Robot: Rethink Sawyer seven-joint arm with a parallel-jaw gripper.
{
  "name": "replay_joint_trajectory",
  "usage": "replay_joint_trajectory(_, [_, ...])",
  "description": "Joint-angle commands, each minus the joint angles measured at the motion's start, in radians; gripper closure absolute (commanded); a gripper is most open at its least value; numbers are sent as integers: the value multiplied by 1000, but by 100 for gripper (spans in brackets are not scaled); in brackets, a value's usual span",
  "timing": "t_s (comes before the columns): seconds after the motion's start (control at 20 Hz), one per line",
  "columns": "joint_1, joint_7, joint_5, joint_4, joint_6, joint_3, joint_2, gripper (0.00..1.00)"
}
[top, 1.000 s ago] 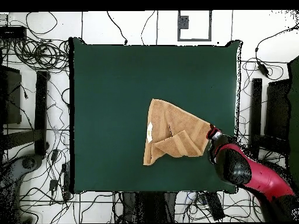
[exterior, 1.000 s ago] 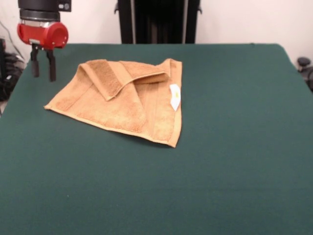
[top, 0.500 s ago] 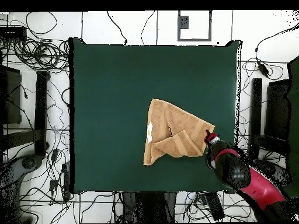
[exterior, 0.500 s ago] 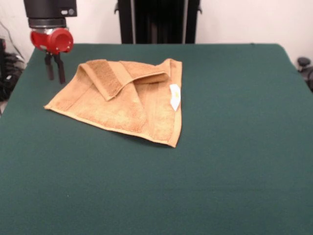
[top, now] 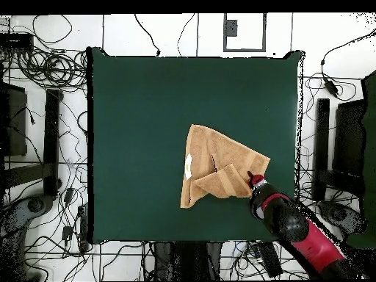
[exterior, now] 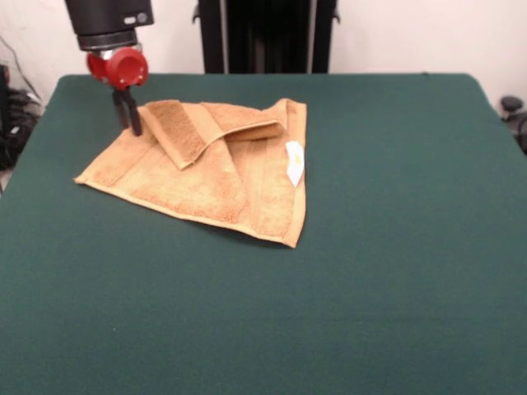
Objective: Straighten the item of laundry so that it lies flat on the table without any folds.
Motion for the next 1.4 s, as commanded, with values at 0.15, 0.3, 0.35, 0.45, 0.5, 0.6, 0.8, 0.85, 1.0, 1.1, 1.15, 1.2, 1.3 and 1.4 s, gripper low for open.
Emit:
replay_joint_trajectory(0.15, [56, 213, 128, 89, 88, 111, 35, 0])
replay_joint_trajectory(0.3, [59, 200, 137, 85, 95, 105, 36, 0])
replay_joint_trajectory(0.35, [61, 196, 139, 84, 97, 103, 35, 0])
replay_joint_trajectory(0.45, [65, 187, 146, 82, 108, 98, 31, 0])
replay_joint_trajectory(0.5, [75, 181, 150, 78, 120, 87, 23, 0])
replay_joint_trajectory(0.6, [101, 156, 164, 61, 195, 50, 3, 0])
replay_joint_trajectory(0.8, [127, 127, 192, 38, 340, -1, 1, 0])
replay_joint_trajectory(0.85, [131, 126, 199, 37, 363, -9, 2, 0])
replay_joint_trajectory(1.0, [152, 140, 216, 42, 434, -32, -19, 0])
replay_joint_trajectory(1.1, [163, 140, 216, 39, 475, -47, -31, 0])
replay_joint_trajectory(1.15, [174, 141, 217, 29, 507, -59, -38, 0])
replay_joint_trajectory(1.2, [179, 143, 218, 27, 524, -64, -42, 0])
replay_joint_trajectory(1.3, [190, 144, 218, 19, 564, -75, -51, 0])
replay_joint_trajectory(1.4, [195, 140, 214, -4, 585, -84, -42, 0])
